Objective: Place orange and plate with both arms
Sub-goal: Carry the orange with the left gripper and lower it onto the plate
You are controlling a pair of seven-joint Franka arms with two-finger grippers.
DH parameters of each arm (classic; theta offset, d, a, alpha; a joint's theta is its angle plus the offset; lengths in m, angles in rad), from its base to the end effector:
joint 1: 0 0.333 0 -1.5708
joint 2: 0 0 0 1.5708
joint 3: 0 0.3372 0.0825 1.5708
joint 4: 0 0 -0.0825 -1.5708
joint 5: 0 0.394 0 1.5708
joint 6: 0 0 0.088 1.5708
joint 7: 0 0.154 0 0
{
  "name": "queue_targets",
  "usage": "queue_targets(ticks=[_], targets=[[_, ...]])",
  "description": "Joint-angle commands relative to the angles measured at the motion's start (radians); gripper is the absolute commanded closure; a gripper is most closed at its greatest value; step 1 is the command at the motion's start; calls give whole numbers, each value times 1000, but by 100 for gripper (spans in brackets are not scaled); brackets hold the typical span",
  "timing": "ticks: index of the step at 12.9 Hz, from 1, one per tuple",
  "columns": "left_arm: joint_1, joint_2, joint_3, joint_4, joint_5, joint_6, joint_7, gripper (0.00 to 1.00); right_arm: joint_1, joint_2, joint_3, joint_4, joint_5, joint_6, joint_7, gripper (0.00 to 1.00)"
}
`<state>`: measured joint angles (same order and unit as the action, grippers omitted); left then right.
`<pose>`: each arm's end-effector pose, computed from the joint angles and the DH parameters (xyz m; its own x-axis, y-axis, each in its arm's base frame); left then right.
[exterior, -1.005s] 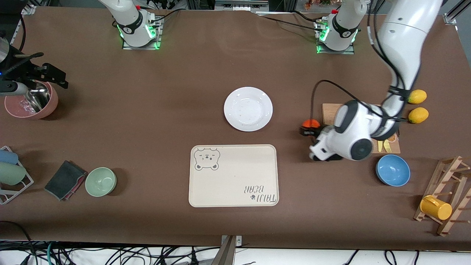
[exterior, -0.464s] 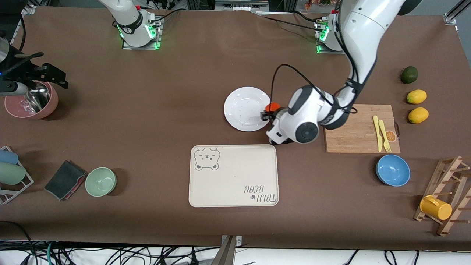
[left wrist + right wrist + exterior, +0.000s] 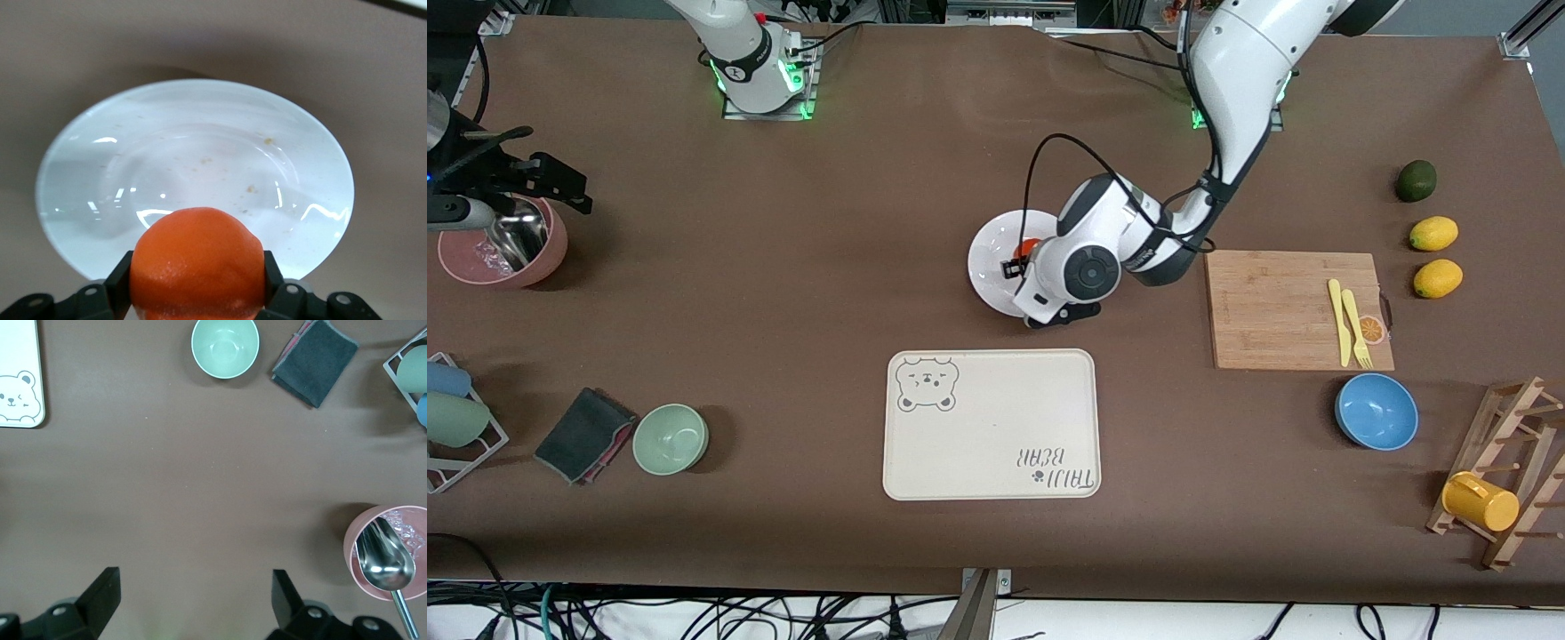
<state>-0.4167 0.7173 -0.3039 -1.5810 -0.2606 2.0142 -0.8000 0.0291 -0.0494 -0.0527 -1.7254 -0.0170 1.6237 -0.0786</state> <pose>0.5082 -0.4557 0.1864 0.8530 0.2198 -0.4734 0.2810 -0.9577 0.0617 0.5459 -0.0160 0.5561 0.9970 0.0561 -0.0533 0.0567 -0.9983 0.0101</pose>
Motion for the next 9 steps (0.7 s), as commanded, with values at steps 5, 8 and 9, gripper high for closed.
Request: queue_targets(ticks=[5, 8, 9], targets=[[-17, 33, 11, -19, -40, 68, -62, 0, 2, -7, 2, 9, 3, -15, 14, 0], [1, 10, 8, 6, -62, 51, -90, 0, 0, -7, 2, 9, 3, -15, 14, 0], [13, -7, 11, 25, -60, 13, -90, 0, 0, -7, 2, 9, 3, -15, 14, 0]])
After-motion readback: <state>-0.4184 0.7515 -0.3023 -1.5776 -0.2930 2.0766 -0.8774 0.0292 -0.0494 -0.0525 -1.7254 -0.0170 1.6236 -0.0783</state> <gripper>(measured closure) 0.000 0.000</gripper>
